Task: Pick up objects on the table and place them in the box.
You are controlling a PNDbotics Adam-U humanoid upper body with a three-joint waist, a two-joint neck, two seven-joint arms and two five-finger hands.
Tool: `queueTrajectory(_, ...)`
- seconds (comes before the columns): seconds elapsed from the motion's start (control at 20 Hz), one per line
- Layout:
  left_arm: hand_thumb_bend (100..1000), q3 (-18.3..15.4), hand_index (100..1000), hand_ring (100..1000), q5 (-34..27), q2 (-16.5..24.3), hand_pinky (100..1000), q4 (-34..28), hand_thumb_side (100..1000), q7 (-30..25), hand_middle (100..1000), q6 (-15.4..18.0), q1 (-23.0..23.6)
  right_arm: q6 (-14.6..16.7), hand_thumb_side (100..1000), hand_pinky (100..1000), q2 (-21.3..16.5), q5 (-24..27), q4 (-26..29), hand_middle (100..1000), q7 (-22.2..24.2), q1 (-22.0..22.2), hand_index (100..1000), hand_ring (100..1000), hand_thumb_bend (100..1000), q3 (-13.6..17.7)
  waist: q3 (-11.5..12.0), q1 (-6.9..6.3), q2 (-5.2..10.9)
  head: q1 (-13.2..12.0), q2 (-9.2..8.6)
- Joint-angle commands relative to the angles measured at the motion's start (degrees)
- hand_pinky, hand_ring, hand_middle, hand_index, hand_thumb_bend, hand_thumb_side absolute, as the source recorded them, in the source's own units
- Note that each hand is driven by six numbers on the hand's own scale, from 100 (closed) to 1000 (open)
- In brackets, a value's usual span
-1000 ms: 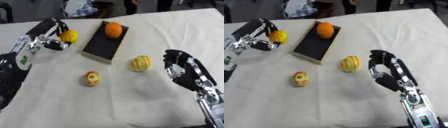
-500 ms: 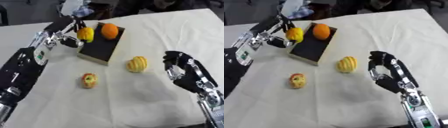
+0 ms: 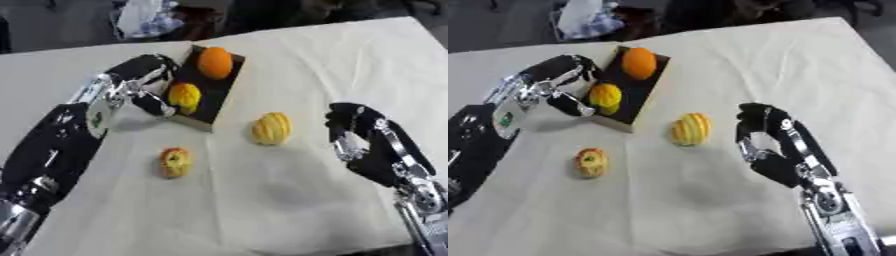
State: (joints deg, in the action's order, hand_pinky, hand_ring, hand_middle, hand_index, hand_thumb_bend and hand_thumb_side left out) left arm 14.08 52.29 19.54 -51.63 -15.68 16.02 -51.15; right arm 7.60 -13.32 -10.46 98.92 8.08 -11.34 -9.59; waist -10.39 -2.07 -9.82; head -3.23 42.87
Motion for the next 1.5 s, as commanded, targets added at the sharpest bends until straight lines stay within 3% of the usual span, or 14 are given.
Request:
queueTrajectory(0.05,603,-0.75,810,701,-0.18,1.38,753,-1.51,352,-0.71,725,0.13,-1.1,0.14,388,735,-0.29,0.32,0.92,684,0.11,-0.66,814,711,100,0.22,0.11,0.53,0.24,0.09,-0.56)
queueTrajectory(0.25,627,-0.92,811,680,-2.75,3.64,745,-6.14,385,-0.9,709,-0.68,-0.53,0.12,383,735,-0.66,0.1,0.83,685,-0.05,-0.78,815,711,100,0.45,0.82,0.62,0.29,0.55,-0.57)
queueTrajectory(0.5,620,-1.38,799,646,-10.42,8.13,734,-15.97,408,-1.49,678,-2.84,2.37,0.2,360,738,-2.81,-0.34,0.63,689,0.01,-2.33,820,714,100,0.48,1.8,0.61,0.4,1.41,-0.37)
queueTrajectory(0.8,594,-5.14,796,621,-24.65,13.85,724,-34.2,415,0.75,658,-8.66,13.59,0.63,322,745,-8.53,-1.85,-0.5,702,1.12,-6.58,831,726,100,-0.31,4.0,0.42,0.42,3.05,-0.15)
queueTrajectory(1.05,581,-8.54,795,610,-30.89,14.28,717,-46.9,409,4.09,647,-13.47,24.24,1.22,301,749,-12.29,-2.77,-3.09,715,2.54,-9.53,838,738,100,-1.61,5.81,0.48,0.08,3.98,-0.08)
queueTrajectory(1.4,581,-9.06,795,610,-32.07,14.22,717,-50.15,409,4.49,647,-15.53,26.27,1.83,301,749,-12.77,-2.93,-4.19,715,2.78,-10.09,838,738,100,-1.84,6.03,0.48,0.03,4.03,-0.05)
queueTrajectory(1.45,564,-9.18,793,596,-32.15,14.11,708,-50.07,414,4.55,630,-15.63,26.39,1.91,254,780,-12.88,-3.0,-4.32,783,2.84,-10.21,884,794,100,-1.95,6.14,0.6,-0.08,4.3,-0.17)
queueTrajectory(1.5,563,-9.91,793,596,-32.6,13.38,707,-49.49,415,5.0,630,-16.08,27.13,2.37,257,784,-13.62,-3.45,-5.05,789,3.3,-10.94,888,799,100,-2.69,6.88,1.19,-0.23,4.89,-0.31)
